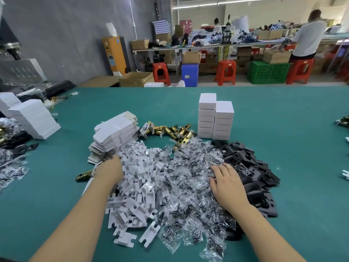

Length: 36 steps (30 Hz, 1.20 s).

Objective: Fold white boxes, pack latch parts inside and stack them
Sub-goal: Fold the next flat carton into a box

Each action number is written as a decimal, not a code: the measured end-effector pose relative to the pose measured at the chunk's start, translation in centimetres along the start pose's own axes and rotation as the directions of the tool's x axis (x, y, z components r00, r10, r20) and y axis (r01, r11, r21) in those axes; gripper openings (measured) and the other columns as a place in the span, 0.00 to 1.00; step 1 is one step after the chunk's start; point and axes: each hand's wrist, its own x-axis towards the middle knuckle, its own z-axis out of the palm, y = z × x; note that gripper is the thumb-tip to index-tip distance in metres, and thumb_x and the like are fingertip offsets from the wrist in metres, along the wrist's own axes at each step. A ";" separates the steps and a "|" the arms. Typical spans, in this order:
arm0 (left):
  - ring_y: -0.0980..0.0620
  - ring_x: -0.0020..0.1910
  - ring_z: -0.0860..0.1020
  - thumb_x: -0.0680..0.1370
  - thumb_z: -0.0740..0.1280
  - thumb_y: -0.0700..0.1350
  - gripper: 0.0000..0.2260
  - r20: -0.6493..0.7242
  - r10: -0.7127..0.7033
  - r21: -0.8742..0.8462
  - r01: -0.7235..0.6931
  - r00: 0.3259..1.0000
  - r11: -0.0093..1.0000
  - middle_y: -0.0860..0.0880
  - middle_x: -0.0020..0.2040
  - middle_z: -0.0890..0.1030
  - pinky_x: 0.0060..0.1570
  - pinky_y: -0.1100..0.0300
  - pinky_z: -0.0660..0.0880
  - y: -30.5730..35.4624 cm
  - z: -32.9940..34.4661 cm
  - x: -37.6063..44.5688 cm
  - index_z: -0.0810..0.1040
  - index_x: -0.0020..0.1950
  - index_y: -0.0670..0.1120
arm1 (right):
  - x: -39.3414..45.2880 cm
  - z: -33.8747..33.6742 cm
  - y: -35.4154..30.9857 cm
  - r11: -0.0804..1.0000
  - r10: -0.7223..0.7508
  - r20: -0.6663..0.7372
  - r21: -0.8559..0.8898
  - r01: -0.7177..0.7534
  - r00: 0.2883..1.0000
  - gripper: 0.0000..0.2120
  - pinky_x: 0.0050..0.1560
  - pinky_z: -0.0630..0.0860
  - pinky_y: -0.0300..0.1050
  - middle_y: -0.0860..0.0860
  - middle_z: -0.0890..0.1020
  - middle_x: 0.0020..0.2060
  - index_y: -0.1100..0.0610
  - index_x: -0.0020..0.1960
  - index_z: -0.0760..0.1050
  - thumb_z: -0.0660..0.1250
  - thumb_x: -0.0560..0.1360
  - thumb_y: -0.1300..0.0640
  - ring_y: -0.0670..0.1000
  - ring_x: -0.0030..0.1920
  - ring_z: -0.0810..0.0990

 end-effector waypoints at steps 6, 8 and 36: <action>0.39 0.52 0.82 0.78 0.59 0.35 0.13 -0.092 -0.050 -0.054 0.045 0.995 0.998 0.39 0.55 0.82 0.44 0.52 0.76 -0.8 0.7 0.2 0.65 0.62 0.39 | 0.0 0.1 0.0 1.000 -0.007 -0.025 0.009 0.007 1.000 0.21 0.75 0.67 0.57 0.56 0.80 0.65 0.59 0.71 0.75 0.65 0.82 0.51 0.61 0.72 0.72; 0.39 0.51 0.82 0.78 0.60 0.36 0.13 -0.102 -0.068 -0.080 0.060 0.992 0.995 0.40 0.54 0.82 0.44 0.52 0.77 -0.5 0.9 0.1 0.67 0.62 0.40 | 0.0 0.2 0.1 1.000 -0.022 -0.015 -0.010 0.022 1.000 0.21 0.77 0.64 0.56 0.55 0.79 0.66 0.59 0.73 0.74 0.63 0.83 0.50 0.60 0.73 0.71; 0.45 0.45 0.79 0.77 0.63 0.35 0.12 -0.136 -0.080 -0.045 0.075 0.987 0.996 0.47 0.48 0.82 0.38 0.56 0.73 -0.1 -0.9 -1.9 0.80 0.54 0.48 | 0.3 0.2 0.2 0.998 -0.022 0.072 -0.052 0.026 0.997 0.24 0.80 0.55 0.51 0.50 0.72 0.73 0.54 0.79 0.65 0.53 0.85 0.46 0.55 0.77 0.64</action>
